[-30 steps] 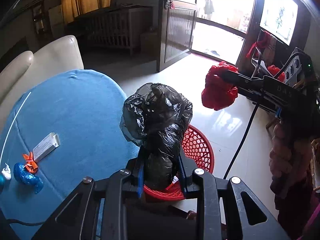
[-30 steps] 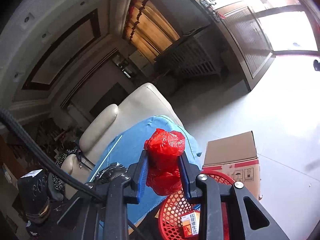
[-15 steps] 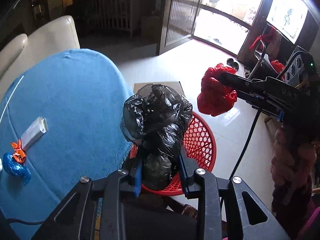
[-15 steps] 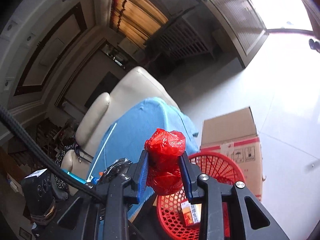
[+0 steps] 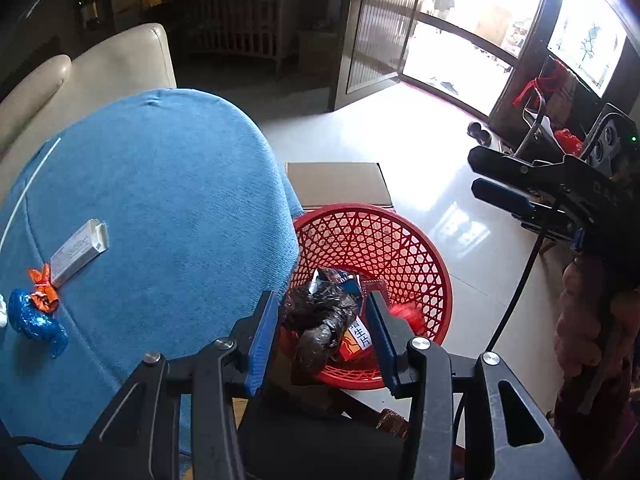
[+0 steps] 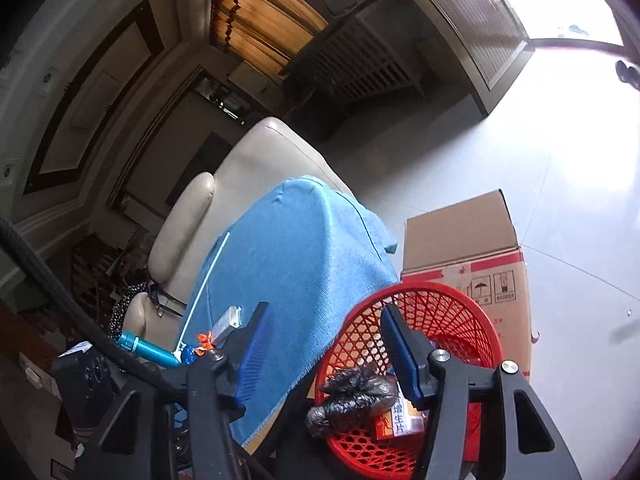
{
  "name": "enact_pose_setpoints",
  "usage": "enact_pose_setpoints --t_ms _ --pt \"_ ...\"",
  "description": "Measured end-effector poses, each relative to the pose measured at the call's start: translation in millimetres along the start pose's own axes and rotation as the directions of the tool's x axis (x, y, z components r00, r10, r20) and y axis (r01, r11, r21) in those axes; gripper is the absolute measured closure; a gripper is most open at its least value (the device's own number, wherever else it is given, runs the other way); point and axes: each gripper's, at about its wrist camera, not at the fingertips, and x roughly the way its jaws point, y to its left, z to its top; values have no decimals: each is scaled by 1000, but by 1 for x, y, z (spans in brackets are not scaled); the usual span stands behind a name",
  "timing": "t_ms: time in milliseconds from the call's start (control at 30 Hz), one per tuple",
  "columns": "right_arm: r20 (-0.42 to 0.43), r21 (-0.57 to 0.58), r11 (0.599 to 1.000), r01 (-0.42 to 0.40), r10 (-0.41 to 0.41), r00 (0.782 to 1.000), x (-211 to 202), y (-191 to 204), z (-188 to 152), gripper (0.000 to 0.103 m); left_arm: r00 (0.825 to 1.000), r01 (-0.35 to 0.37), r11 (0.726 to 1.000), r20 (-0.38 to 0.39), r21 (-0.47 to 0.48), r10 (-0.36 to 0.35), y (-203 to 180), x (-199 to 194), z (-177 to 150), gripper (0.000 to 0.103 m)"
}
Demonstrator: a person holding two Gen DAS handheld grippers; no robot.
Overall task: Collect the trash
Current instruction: 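Carry both bags to the red wastebasket and open both tools to drop them, then grasp the blue plastic bag with the left tool while the right tool grasps the orange wrapper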
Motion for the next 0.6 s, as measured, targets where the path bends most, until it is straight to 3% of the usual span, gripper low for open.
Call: enact_pose_setpoints --t_ms 167,400,600 --pt "21 -26 1000 -10 11 1000 -6 6 2 43 999 -37 999 23 -5 37 12 -9 -10 50" --pt "25 -53 999 -11 12 1000 -2 11 -2 43 994 -105 987 -13 -123 105 60 -14 -48 48" --pt "-51 -69 998 7 -11 999 26 19 -17 43 979 -205 949 -42 -241 201 121 -30 -97 48"
